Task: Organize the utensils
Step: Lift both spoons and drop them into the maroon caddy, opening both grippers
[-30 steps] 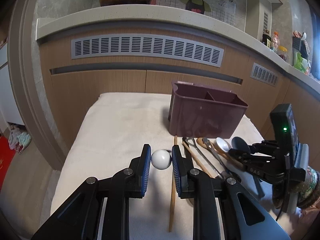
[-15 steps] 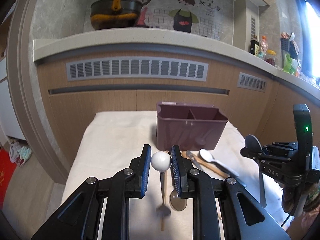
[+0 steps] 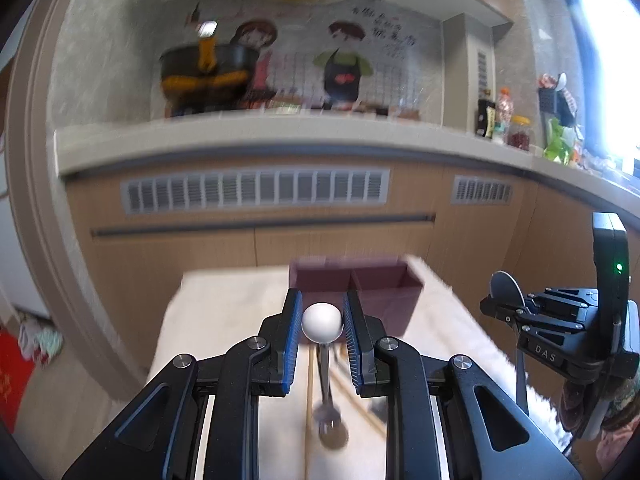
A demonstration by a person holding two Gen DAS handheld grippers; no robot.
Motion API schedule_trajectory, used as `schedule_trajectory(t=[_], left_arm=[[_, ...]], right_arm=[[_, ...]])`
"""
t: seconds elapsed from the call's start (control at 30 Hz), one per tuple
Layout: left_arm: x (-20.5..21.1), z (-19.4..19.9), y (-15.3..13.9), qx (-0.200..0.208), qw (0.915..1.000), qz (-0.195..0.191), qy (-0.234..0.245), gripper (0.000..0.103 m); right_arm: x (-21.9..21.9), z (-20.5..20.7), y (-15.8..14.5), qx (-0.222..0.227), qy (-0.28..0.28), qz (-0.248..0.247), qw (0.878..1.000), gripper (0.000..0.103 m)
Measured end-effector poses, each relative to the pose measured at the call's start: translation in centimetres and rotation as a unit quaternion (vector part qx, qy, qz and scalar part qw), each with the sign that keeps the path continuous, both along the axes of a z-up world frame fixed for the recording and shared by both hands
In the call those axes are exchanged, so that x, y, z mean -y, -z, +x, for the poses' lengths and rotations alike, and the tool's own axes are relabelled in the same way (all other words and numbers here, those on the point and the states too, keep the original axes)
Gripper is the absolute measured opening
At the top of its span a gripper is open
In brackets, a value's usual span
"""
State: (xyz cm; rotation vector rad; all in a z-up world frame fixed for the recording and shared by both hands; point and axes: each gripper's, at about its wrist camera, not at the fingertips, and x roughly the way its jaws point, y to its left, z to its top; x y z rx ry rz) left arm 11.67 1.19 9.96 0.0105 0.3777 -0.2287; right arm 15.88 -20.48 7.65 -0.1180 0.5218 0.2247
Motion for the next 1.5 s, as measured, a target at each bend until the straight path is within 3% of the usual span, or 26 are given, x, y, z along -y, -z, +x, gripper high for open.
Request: schedule_trajectory(t=[0.17,0.27,0.53,0.7,0.87,0.9,0.93,1.0,1.17,1.23,1.3,1.37,1.5], left_arm=[[0.5,3.3,-5.9,0.057,0.9983,0.007,0.01,0.022],[0.4,5.6,-8.4,0.08,0.9967,-0.006,0.014,0.022],[0.3,11.9,-9.8,0.096,0.9948,-0.027,0.022,0.022],[-0.1,14.9,-7.8,0.067,0.997,-0.03,0.021,0.022],[-0.8,15.7,-3.8,0.021,0.9994,-0.022,0.015,0.023],[-0.8,15.8,-2.9,0.011,0.9997,-0.02,0.012,0.023],[-0.9,15.9,-1.9,-0.001,0.9998,-0.019,0.009,0.023],[-1.4,16.0,0.2,-0.028,0.9994,-0.021,0.001,0.026],[-2.4,16.2,5.6,-0.095,0.9949,-0.029,-0.018,0.045],[-2.5,16.2,7.3,-0.117,0.9924,-0.032,-0.021,0.051],[-2.7,16.2,9.0,-0.141,0.989,-0.04,-0.021,0.055],[-3.0,16.2,10.5,-0.162,0.985,-0.053,-0.023,0.057],[-3.0,15.4,12.5,-0.195,0.9781,-0.07,-0.019,0.062]], right_arm=[[-0.1,3.1,-5.7,0.061,0.0,0.017,0.998,0.01],[-0.5,5.5,-7.6,0.09,0.004,0.023,0.996,0.01],[-1.7,12.3,-7.1,0.112,0.03,0.017,0.993,0.01],[-2.1,14.4,-5.1,0.104,0.032,0.014,0.994,0.01],[-2.6,15.9,-2.9,0.11,0.042,0.015,0.993,0.012],[-2.6,16.0,-2.6,0.112,0.046,0.013,0.993,0.022],[-2.6,16.2,-2.1,0.111,0.05,0.012,0.992,0.038],[-2.3,16.1,-1.5,0.108,0.06,0.012,0.992,0.054],[-1.3,14.6,-0.6,0.093,0.063,-0.001,0.994,0.068],[-0.9,13.5,-0.2,0.082,0.062,-0.011,0.995,0.082],[-0.7,12.3,0.8,0.066,0.061,-0.022,0.996,0.088],[-0.5,11.3,2.1,0.028,0.039,-0.025,0.999,0.095],[-1.0,10.1,6.4,-0.056,-0.013,-0.039,0.998,0.095]])
